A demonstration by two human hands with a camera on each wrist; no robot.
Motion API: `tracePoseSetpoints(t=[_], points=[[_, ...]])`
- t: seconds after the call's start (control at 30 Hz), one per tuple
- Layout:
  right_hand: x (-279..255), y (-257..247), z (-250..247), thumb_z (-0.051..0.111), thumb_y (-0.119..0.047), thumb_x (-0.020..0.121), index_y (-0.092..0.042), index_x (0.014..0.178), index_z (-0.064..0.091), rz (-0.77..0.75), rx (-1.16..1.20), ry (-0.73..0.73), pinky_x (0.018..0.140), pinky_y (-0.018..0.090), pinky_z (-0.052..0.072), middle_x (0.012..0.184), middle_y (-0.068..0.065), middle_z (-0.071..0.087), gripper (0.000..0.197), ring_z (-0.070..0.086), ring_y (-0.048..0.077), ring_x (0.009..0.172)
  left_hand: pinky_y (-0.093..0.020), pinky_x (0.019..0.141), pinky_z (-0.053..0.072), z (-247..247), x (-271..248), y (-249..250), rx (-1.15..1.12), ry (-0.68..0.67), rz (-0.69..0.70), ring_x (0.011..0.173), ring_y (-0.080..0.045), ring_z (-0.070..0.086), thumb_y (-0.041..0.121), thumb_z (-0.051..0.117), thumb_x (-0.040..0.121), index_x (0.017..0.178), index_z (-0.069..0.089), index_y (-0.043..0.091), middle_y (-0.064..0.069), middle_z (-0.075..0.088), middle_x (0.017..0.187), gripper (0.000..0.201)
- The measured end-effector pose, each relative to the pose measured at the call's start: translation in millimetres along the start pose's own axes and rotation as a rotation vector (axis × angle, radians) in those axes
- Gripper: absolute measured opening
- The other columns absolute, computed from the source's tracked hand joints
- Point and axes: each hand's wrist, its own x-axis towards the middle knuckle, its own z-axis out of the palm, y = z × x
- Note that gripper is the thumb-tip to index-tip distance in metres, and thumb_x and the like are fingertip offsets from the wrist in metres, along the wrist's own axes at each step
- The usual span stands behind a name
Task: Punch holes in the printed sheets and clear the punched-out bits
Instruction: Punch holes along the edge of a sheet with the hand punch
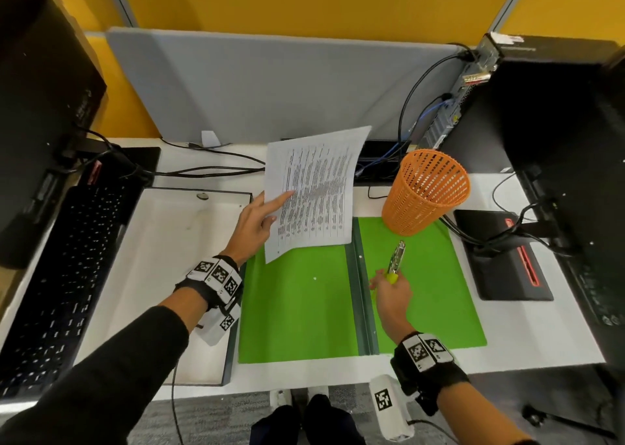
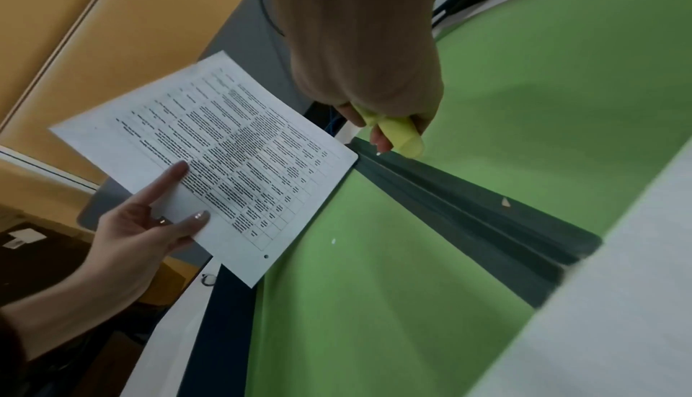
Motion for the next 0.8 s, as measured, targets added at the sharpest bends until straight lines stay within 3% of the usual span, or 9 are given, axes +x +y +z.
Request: tracePoseSetpoints(t=[0.07,0.13,0.2,0.27,0.3,0.43,0.63,0.73,0.8], points=[[-3.5,7.8,-2.8,0.052,-0.001,0.085,0.004,0.081,0.062,0.029,-0.029,-0.055,0.043,0.014,0.037,0.065,0.009,0.060,0.011,0.047,0.011,0.052,-0.044,0.109,0.036,0.7,0.4,1.5,-0.028,0.026,-0.023,0.118,-0.012,0.046,-0.020,0.049,0.082,0.136,0.042,0.029,-0.001,0.051,0.125,0.073],[-10.4,11.6,-1.6,0.051,0.000,0.086,0.004,0.077,0.060,0.017,-0.028,-0.173,0.041,0.007,0.036,0.059,0.009,0.058,0.014,0.051,0.011,0.051,-0.043,0.112,0.032,-1.3,5.7,3.2,-0.061,0.052,-0.033,0.125,-0.004,0.041,-0.019,0.051,0.082,0.137,0.044,0.024,0.000,0.048,0.131,0.070],[-20.5,11.6,3.0,0.051,0.004,0.084,0.000,0.072,0.057,0.018,-0.021,-0.320,0.043,0.009,0.041,0.057,0.010,0.056,0.015,0.053,0.007,0.046,-0.047,0.113,0.031,-4.7,12.2,3.2,-0.136,0.057,-0.052,0.131,-0.001,0.035,-0.018,0.053,0.082,0.137,0.046,0.022,0.006,0.044,0.135,0.068],[-30.4,11.3,11.3,0.051,0.007,0.082,-0.002,0.068,0.056,0.048,-0.062,-0.462,0.046,0.018,0.045,0.057,0.009,0.054,0.017,0.051,0.004,0.040,-0.051,0.111,0.033,-6.9,17.1,3.0,-0.195,0.062,-0.080,0.132,-0.007,0.036,-0.017,0.056,0.081,0.135,0.049,0.020,0.007,0.044,0.136,0.066],[-34.3,11.2,16.2,0.051,0.008,0.082,-0.003,0.067,0.055,0.072,-0.081,-0.524,0.046,0.023,0.045,0.057,0.009,0.053,0.018,0.050,0.005,0.038,-0.052,0.110,0.034,-7.6,18.6,4.8,-0.218,0.073,-0.092,0.132,-0.009,0.037,-0.017,0.057,0.080,0.134,0.050,0.019,0.005,0.044,0.136,0.066],[-47.9,7.6,35.6,0.050,0.013,0.073,-0.006,0.063,0.050,0.143,-0.138,-0.701,0.041,0.022,0.040,0.060,0.009,0.052,0.022,0.049,0.015,0.039,-0.050,0.110,0.034,-10.5,19.7,12.4,-0.307,0.073,-0.121,0.134,-0.015,0.037,-0.018,0.059,0.078,0.131,0.052,0.021,0.002,0.043,0.138,0.066],[-56.8,1.6,50.4,0.052,0.014,0.067,-0.007,0.059,0.049,0.157,-0.145,-0.775,0.040,0.021,0.039,0.059,0.007,0.051,0.022,0.049,0.015,0.038,-0.053,0.105,0.040,-15.9,15.8,18.0,-0.363,0.016,-0.129,0.135,-0.021,0.038,-0.016,0.061,0.079,0.132,0.049,0.020,0.007,0.043,0.136,0.065],[-57.1,-0.6,52.3,0.057,0.002,0.055,-0.007,0.063,0.050,0.169,-0.123,-0.770,0.044,0.024,0.042,0.060,0.007,0.052,0.013,0.050,0.017,0.041,-0.053,0.106,0.039,-15.4,13.6,18.3,-0.385,-0.006,-0.150,0.135,-0.018,0.038,-0.016,0.061,0.079,0.131,0.053,0.016,0.016,0.044,0.132,0.062],[-56.7,-0.5,52.5,0.055,-0.004,0.049,-0.006,0.066,0.051,0.167,-0.118,-0.762,0.046,0.025,0.043,0.061,0.007,0.053,0.017,0.051,0.018,0.041,-0.053,0.106,0.039,-16.1,12.6,18.8,-0.389,-0.009,-0.165,0.134,-0.017,0.038,-0.016,0.061,0.079,0.132,0.053,0.012,0.016,0.044,0.131,0.061]])
